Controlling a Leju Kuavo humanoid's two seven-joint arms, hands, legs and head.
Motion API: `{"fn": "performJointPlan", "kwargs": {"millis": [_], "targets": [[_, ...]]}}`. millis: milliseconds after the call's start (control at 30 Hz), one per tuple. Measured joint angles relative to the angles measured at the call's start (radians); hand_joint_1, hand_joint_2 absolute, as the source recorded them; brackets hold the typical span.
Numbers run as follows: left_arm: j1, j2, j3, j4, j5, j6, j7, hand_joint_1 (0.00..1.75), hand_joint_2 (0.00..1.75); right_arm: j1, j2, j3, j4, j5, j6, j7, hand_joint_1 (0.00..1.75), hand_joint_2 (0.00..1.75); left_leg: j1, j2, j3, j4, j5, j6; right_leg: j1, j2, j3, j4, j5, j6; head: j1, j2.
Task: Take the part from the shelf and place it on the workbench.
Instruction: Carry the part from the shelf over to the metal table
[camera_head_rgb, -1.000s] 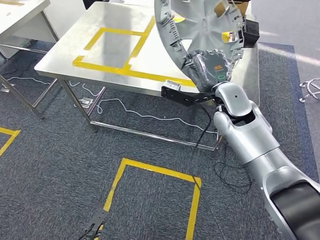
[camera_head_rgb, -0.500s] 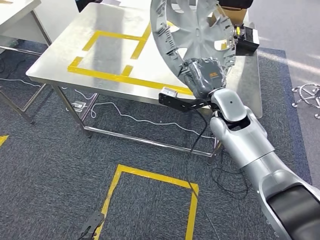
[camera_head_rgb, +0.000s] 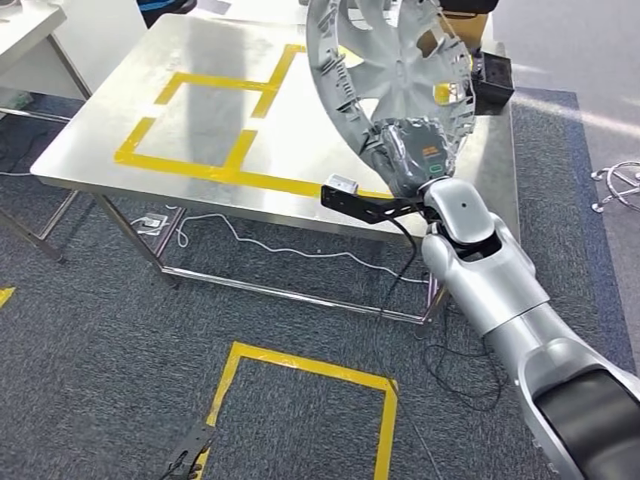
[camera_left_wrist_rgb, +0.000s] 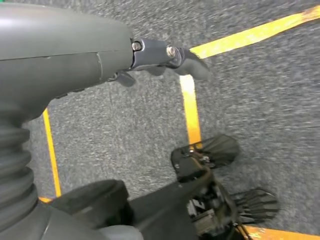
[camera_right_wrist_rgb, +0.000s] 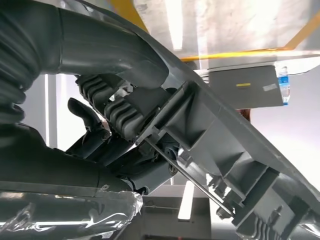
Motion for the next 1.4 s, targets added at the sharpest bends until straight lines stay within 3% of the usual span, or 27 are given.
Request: {"fn": "performJointPlan", "kwargs": {"millis": [67,100,167,267,400,467,500,600,633,667,733,767,800,867,1000,1100,1233,1400], "targets": [[0.002,-0.001,0.000,0.000,0.000,0.000,0.000,0.00,1.75,0.014,-0.001,0.001,0.004,0.001,0.000,0.000,1.75,1.75,0.006,0.003,-0.075,0.126,-0.044,-0.018,-0.004,0.002,0.018,-0.001,-0.015,-0.003,-0.002,0.000],[0.004,-0.001,0.000,0.000,0.000,0.000,0.000,0.00,1.75,0.023,-0.002,0.001,0.007,0.001,0.000,0.000,1.75,1.75,0.008,0.003,-0.108,0.170,-0.059,-0.022,-0.006,0.003,0.029,-0.002,-0.024,-0.002,-0.002,0.000],[0.007,-0.002,0.000,0.000,0.000,-0.001,0.000,0.00,1.75,0.038,-0.003,0.002,0.013,0.002,0.000,0.000,1.75,1.75,0.009,0.003,-0.141,0.195,-0.062,-0.020,-0.008,0.005,0.047,-0.002,-0.038,0.000,-0.003,0.000],[0.007,-0.002,0.000,0.000,0.000,-0.001,0.000,0.00,1.75,0.042,-0.003,0.002,0.015,0.002,0.000,0.000,1.75,1.75,0.008,0.003,-0.144,0.183,-0.051,-0.016,-0.009,0.006,0.054,-0.003,-0.043,0.000,-0.003,0.000],[0.014,0.001,0.000,0.000,0.000,-0.001,0.000,0.00,1.75,0.050,-0.004,0.007,0.018,0.002,0.000,-0.001,1.75,1.75,-0.013,0.002,-0.060,-0.105,0.146,0.052,-0.001,0.012,0.115,-0.018,-0.089,0.033,-0.011,0.000],[0.015,0.001,0.000,0.000,0.000,-0.001,0.000,0.00,1.75,0.048,-0.004,0.007,0.018,0.002,0.000,-0.001,1.75,1.75,-0.010,0.000,-0.034,-0.115,0.136,0.062,0.003,0.007,0.114,0.014,-0.104,0.034,-0.010,0.000],[0.015,0.002,0.000,0.000,0.000,-0.001,0.000,0.00,1.75,0.048,-0.004,0.008,0.019,0.002,0.000,-0.001,1.75,1.75,-0.009,-0.001,-0.021,-0.120,0.132,0.066,0.005,0.006,0.095,0.061,-0.122,0.031,-0.008,0.000],[0.015,0.001,0.000,0.000,0.000,-0.001,0.000,0.00,1.75,0.048,-0.004,0.010,0.020,0.003,0.001,-0.004,1.75,1.75,-0.012,-0.004,0.002,-0.122,0.116,0.074,0.014,0.005,-0.006,0.245,-0.202,0.026,-0.007,0.000],[0.016,0.000,0.000,0.000,0.000,-0.001,0.000,0.00,1.75,0.048,-0.004,0.010,0.020,0.003,0.001,-0.004,1.75,1.75,-0.012,-0.006,0.008,-0.122,0.110,0.074,0.016,0.005,-0.028,0.265,-0.203,0.028,-0.007,0.000],[0.016,0.000,0.000,0.000,0.000,-0.001,0.000,0.00,1.75,0.047,-0.004,0.010,0.020,0.003,0.001,-0.003,1.75,1.75,-0.011,-0.009,0.016,-0.122,0.104,0.073,0.015,0.005,-0.034,0.247,-0.177,0.031,-0.007,0.000],[0.017,0.000,0.000,0.000,0.000,-0.001,0.000,0.00,1.75,0.043,-0.004,0.010,0.020,0.003,0.001,-0.003,1.75,1.75,-0.010,-0.013,0.030,-0.122,0.094,0.068,0.011,0.002,-0.011,0.123,-0.066,0.040,-0.007,0.000],[0.017,0.000,0.000,0.000,0.000,-0.001,0.000,0.00,1.75,0.040,-0.004,0.009,0.020,0.004,0.001,-0.003,1.75,1.75,-0.010,-0.015,0.035,-0.122,0.090,0.064,0.011,0.001,0.002,0.061,-0.023,0.043,-0.007,0.000],[0.017,0.001,0.000,0.000,0.000,-0.001,0.000,0.00,1.75,0.035,-0.003,0.009,0.020,0.004,0.001,-0.003,1.75,1.75,-0.010,-0.015,0.035,-0.119,0.087,0.059,0.012,-0.001,0.015,0.011,0.001,0.041,-0.007,0.000],[0.016,0.001,0.000,0.000,0.001,-0.001,0.000,0.00,1.75,0.026,0.000,0.010,0.020,0.006,0.001,-0.004,1.75,1.75,-0.011,-0.014,0.028,-0.112,0.083,0.053,0.016,-0.004,0.022,-0.023,0.003,0.034,-0.009,0.000],[0.013,0.000,0.000,0.000,0.000,-0.001,-0.001,0.00,1.75,0.021,0.001,0.008,0.020,0.007,0.000,0.002,1.75,1.75,-0.013,-0.012,0.015,-0.107,0.087,0.062,0.016,0.002,0.013,-0.026,0.011,0.030,-0.012,0.000],[0.013,0.000,0.000,0.000,-0.003,-0.003,-0.001,0.00,1.75,0.025,-0.001,0.002,0.031,0.012,-0.005,0.019,1.75,1.75,-0.010,-0.011,0.018,-0.113,0.087,0.060,0.020,0.006,0.014,-0.025,0.009,0.025,-0.012,0.000],[0.013,0.000,0.000,0.000,-0.011,-0.007,-0.001,0.00,1.75,0.021,-0.005,-0.014,0.067,0.018,-0.019,0.026,1.75,1.75,-0.006,-0.010,0.021,-0.118,0.087,0.048,0.024,0.006,0.016,-0.025,0.009,0.011,-0.011,0.000],[0.001,0.000,-0.006,0.000,-0.034,-0.023,0.005,0.00,1.75,-0.047,-0.005,-0.042,0.216,0.038,-0.087,-0.029,1.75,1.75,-0.006,-0.010,0.020,-0.118,0.091,0.037,0.023,0.005,0.016,-0.026,0.014,0.007,-0.011,0.000]]}}
